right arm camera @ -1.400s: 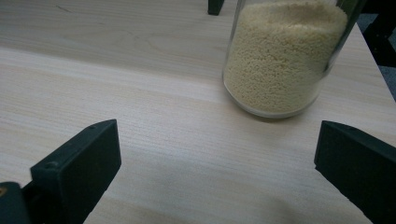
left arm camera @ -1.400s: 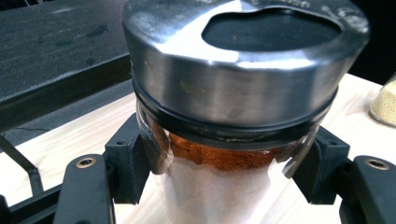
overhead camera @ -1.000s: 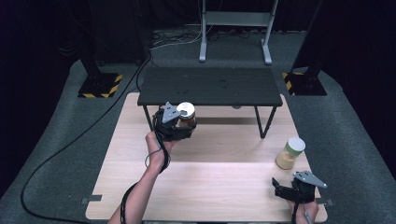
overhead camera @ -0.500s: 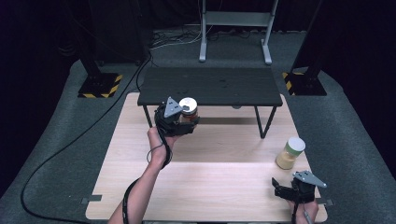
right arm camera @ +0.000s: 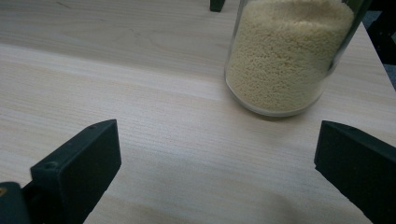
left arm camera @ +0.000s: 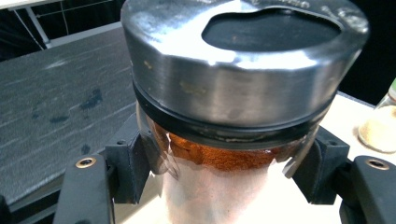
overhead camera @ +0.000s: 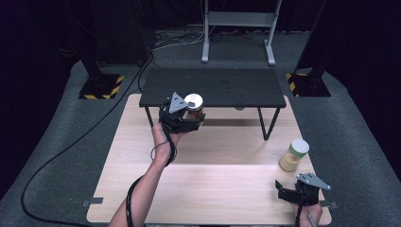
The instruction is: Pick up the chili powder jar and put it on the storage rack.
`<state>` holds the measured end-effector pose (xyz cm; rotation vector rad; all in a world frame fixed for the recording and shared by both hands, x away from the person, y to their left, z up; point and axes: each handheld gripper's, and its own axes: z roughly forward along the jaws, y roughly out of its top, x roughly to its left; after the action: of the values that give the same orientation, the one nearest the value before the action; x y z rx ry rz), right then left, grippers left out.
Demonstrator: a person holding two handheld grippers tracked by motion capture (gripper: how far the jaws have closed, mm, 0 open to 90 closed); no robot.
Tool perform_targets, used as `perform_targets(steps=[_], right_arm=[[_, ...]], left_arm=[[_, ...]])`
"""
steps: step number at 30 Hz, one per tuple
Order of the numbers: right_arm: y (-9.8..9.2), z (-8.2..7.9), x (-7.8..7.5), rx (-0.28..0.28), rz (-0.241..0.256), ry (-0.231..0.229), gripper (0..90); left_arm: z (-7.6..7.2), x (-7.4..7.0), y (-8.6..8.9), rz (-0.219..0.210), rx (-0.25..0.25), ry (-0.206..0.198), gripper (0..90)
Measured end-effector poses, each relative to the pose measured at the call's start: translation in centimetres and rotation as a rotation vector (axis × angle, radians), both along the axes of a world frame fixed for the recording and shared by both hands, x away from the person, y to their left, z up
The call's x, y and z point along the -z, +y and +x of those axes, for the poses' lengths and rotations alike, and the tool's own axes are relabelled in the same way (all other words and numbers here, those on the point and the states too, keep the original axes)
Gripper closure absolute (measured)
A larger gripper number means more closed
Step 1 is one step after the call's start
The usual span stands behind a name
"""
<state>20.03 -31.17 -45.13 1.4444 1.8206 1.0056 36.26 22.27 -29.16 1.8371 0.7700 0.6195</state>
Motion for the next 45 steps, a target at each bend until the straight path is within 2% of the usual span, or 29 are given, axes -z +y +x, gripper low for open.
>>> perform_targets(steps=[15,32,36,45], right_arm=[[0.0,0.1,-0.1,-0.004,0.000,0.005,0.0],[-0.1,0.0,0.0,-0.005,0.002,0.002,0.0],[-0.1,0.0,0.0,-0.005,0.001,0.002,0.0],[-0.1,0.0,0.0,-0.006,0.002,0.002,0.0]], left_arm=[[0.9,-1.7,-0.8,-0.012,0.019,-0.014,31.4],[2.2,-3.9,-1.8,-0.008,0.008,-0.032,31.4],[2.7,-4.2,-2.0,-0.003,0.000,-0.032,31.4],[4.3,-4.6,-2.3,-0.001,-0.029,-0.001,31.4]])
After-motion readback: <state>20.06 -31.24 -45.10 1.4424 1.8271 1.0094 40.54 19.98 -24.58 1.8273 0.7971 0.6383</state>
